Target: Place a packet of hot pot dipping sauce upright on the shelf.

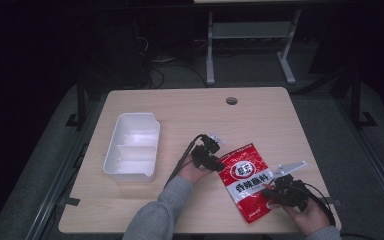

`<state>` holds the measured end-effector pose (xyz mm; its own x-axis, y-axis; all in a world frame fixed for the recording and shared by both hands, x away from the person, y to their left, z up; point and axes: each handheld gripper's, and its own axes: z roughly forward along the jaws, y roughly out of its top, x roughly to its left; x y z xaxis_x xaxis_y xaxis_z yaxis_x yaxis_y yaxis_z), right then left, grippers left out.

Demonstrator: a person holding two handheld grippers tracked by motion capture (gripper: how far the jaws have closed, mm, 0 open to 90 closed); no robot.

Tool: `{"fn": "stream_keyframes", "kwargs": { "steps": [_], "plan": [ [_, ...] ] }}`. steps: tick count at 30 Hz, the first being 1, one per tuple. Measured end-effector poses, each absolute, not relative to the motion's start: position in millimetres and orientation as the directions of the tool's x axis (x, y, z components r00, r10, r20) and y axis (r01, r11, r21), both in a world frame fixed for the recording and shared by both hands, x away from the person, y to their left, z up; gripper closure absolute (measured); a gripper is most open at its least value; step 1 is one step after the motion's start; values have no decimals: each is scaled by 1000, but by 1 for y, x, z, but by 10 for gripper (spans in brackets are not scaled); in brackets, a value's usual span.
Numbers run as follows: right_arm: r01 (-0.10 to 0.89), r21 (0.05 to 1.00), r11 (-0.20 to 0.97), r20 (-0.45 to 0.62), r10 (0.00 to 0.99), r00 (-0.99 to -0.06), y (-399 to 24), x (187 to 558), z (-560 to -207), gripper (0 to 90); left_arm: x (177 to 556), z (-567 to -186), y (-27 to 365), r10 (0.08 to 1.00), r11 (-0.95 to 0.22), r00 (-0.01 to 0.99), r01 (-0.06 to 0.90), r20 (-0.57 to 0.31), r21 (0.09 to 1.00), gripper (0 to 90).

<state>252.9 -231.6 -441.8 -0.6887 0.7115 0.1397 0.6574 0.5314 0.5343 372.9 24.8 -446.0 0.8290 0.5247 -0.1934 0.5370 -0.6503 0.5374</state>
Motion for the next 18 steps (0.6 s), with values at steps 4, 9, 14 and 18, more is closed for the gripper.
{"fn": "stream_keyframes", "kwargs": {
  "steps": [4, 9, 14, 18],
  "plan": [
    [660, 534, 528, 145, 712, -687, -232, 253, -442, 892, 372, -448, 24, 508, -664, 836, 533, -208, 524, 630],
    [661, 535, 526, 146, 713, -686, -232, 253, -442, 892, 371, -450, 18, 501, -675, 843, 523, -197, 520, 630],
    [663, 536, 524, 151, 712, -685, -233, 253, -442, 890, 373, -452, 15, 506, -682, 842, 523, -186, 512, 675],
    [663, 536, 523, 155, 711, -686, -233, 254, -442, 889, 370, -449, 14, 510, -685, 845, 512, -162, 518, 745]
  ]
}}
